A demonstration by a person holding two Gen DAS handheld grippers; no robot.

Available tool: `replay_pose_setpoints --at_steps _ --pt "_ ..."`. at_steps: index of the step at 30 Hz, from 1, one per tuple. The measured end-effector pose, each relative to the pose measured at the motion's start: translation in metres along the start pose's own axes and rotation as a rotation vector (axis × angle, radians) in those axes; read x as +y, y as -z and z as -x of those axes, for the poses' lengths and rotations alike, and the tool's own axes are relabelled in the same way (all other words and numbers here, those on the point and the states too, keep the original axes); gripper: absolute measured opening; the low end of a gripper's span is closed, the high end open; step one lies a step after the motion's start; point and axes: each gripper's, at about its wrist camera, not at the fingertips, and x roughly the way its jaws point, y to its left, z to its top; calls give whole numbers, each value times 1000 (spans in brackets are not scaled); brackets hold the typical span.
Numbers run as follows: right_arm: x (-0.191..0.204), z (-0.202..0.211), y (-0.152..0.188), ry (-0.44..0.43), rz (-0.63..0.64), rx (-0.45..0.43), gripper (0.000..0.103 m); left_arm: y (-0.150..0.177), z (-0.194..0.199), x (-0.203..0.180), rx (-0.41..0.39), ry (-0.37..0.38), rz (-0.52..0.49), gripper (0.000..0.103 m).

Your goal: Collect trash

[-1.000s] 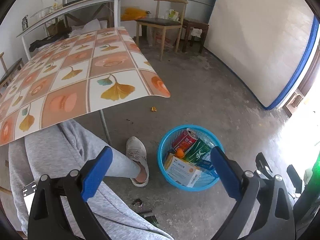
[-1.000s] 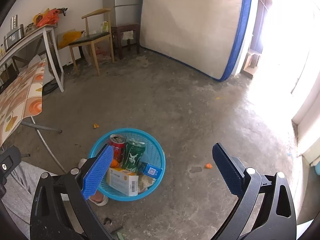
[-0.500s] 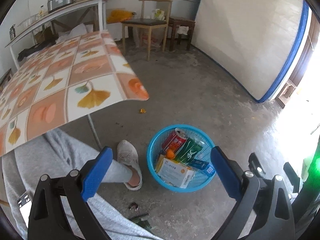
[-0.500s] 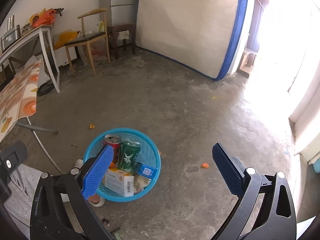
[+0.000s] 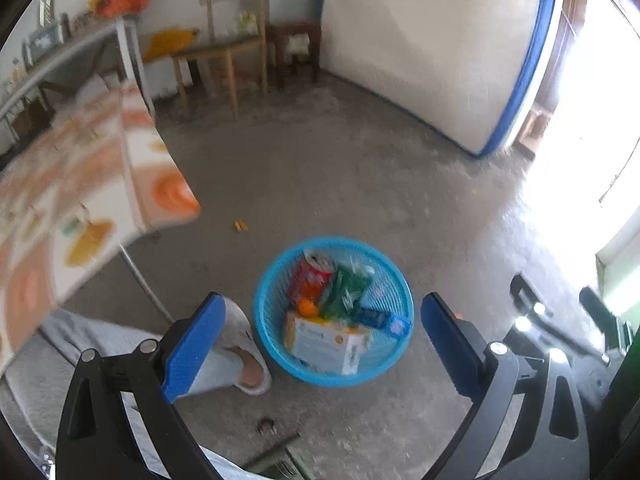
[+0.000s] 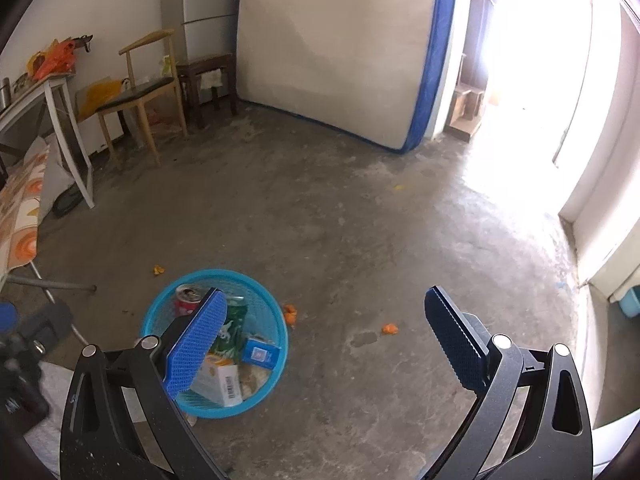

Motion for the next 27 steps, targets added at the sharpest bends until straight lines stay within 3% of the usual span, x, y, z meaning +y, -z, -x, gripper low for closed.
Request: replay_pose_setpoints --at_steps 11,17,23,27 --pt "-7 -22 14 41 2 68 95 8 -1 -27 66 99 -131 96" --pt "-13 -25 12 47 -17 85 95 4 10 -35 61 93 -205 96" --pt "-5 -17 0 18 -15 51 95 -4 36 -7 72 215 -211 96" --pt "15 -2 -6 -13 38 5 95 -9 63 23 30 248 -286 96"
